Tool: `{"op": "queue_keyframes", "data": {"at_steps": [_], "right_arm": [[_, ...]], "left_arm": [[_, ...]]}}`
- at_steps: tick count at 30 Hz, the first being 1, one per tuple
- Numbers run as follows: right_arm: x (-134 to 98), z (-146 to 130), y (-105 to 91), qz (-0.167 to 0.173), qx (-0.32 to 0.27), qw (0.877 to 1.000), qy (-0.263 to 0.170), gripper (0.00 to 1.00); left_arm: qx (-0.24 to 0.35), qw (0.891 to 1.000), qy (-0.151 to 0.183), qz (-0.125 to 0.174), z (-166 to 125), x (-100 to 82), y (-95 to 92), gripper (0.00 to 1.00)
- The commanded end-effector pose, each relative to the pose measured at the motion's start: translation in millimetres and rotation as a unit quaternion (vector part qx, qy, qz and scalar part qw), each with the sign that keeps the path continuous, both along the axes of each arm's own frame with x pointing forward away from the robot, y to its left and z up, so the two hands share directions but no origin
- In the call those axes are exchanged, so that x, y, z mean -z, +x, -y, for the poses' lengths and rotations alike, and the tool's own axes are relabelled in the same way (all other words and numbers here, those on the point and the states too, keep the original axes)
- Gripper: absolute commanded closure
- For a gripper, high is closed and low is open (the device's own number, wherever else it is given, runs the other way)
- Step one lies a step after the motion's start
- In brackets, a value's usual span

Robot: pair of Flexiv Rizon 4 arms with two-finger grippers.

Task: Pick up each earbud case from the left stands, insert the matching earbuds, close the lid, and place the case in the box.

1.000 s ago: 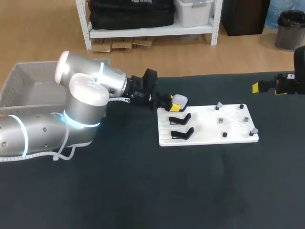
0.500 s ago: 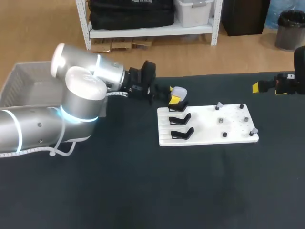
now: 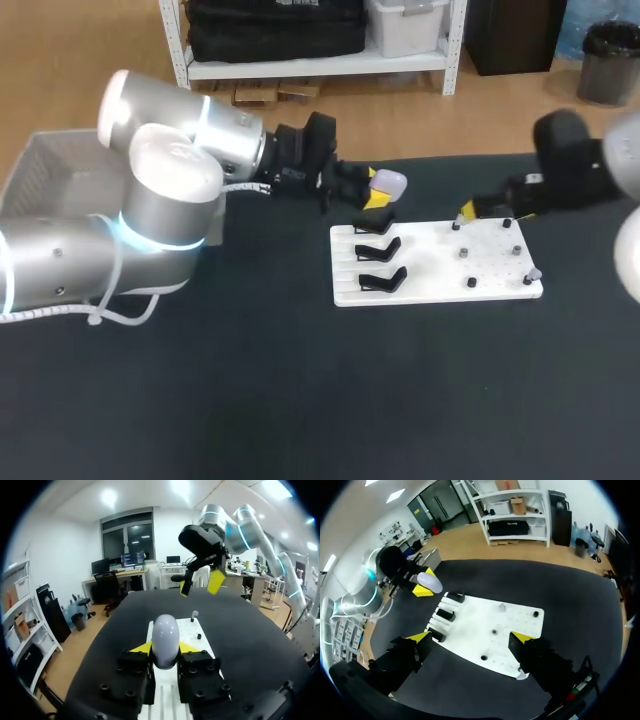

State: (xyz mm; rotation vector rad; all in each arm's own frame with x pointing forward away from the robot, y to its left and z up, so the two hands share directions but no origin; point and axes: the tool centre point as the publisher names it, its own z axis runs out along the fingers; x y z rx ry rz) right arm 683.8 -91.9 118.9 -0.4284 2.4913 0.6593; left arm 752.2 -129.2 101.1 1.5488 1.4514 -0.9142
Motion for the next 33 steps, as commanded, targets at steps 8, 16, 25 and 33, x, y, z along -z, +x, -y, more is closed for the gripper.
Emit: {"op": "queue_keyframes", "data": {"at_steps": [8, 16, 25, 33], "right_arm": [[8, -34, 15.4, -0.025, -0.036, 0.999, -0.002, 0.00], [8, -46, 14.4, -0.033, -0.050, 0.998, -0.002, 0.00], [8, -47, 16.6, -0.033, -0.046, 0.998, 0.002, 0.00], [4, -41, 19.1, -0.029, -0.037, 0.999, 0.008, 0.00]], "left_arm": [[-0.010, 0.999, 0.005, 0.030, 10, -5.2, -25.0, 1.00], [0.006, 1.000, 0.010, 0.029, 20, 0.2, -29.5, 1.00], [0.018, 0.999, 0.009, 0.029, 25, -0.2, -35.6, 1.00], [0.023, 0.999, 0.009, 0.022, 30, 4.0, -39.6, 1.00]]}}
